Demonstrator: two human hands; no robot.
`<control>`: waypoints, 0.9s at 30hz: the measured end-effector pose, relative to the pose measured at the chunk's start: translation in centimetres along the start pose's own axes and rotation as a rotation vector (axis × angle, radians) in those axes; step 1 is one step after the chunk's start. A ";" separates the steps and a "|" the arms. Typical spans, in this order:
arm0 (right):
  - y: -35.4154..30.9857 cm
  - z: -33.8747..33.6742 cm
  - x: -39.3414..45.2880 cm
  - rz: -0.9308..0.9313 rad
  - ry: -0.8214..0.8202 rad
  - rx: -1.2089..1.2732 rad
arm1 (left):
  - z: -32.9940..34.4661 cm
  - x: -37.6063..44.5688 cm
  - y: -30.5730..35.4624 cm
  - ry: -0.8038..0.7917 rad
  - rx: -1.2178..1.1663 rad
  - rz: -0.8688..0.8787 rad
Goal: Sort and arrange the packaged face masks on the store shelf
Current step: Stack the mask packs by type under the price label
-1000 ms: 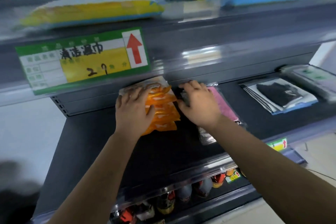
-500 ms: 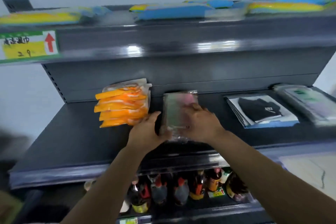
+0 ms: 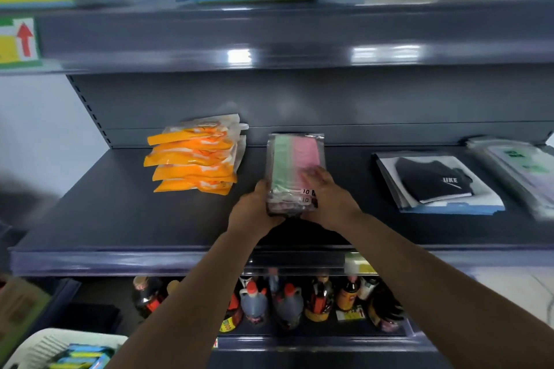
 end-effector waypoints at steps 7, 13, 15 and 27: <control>1.1 -0.8 0.6 0.015 -0.005 0.030 | 0.2 1.1 1.1 0.044 0.099 0.034; 2.7 -3.8 -3.1 0.072 0.132 0.035 | -0.8 -0.6 7.1 0.179 0.276 0.316; 4.4 -5.3 -5.1 0.108 0.194 0.003 | 0.2 -1.1 9.4 0.138 0.263 0.381; 18.9 -9.1 -14.0 0.399 -0.081 -0.211 | 10.2 -2.9 19.1 -0.155 0.232 0.441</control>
Point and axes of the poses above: each hand's wrist, its own x-axis towards the middle knuckle, its own z-axis out of the palm, y = z × x, the point moved 3 cm from there along x, towards the middle knuckle, and after that the axes turned 14 degrees about -z, right-handed, at the moved point
